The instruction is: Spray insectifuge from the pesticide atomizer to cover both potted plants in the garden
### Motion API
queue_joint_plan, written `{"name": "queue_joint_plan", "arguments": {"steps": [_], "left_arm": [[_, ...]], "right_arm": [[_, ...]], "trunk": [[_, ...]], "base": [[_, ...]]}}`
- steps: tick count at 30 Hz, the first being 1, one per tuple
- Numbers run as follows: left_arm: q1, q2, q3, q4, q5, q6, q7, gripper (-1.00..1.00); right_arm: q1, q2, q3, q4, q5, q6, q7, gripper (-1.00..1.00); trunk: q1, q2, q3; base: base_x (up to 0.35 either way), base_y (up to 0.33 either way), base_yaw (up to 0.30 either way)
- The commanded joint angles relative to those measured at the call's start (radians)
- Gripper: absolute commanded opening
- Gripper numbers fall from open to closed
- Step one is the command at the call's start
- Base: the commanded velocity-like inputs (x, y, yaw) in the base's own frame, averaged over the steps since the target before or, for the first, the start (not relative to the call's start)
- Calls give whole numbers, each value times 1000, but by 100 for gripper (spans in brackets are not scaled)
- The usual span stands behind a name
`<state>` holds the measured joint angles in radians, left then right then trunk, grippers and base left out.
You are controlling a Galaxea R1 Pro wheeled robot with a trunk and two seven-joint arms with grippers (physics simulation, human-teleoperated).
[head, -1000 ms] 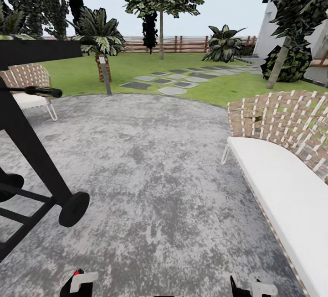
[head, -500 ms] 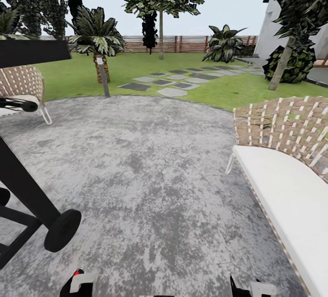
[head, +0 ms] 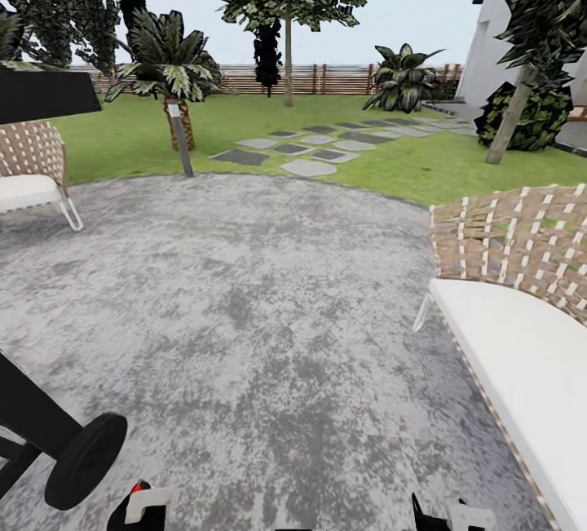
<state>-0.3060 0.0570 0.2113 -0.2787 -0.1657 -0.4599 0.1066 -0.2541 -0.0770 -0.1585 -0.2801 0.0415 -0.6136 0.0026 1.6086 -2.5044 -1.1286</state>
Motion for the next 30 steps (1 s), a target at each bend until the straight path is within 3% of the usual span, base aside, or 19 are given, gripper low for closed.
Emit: {"name": "queue_joint_plan", "arguments": {"steps": [1, 30], "left_arm": [[-1, 0, 3, 1, -11, -3, 5, -100], [-1, 0, 3, 1, -11, -3, 5, -100]], "right_arm": [[-1, 0, -4, 1, 4, -3, 0, 100], [-1, 0, -5, -1, 3, -4, -1, 100]], "trunk": [[0, 0, -1], [0, 0, -1]], "base": [[337, 0, 0], [337, 0, 0]]}}
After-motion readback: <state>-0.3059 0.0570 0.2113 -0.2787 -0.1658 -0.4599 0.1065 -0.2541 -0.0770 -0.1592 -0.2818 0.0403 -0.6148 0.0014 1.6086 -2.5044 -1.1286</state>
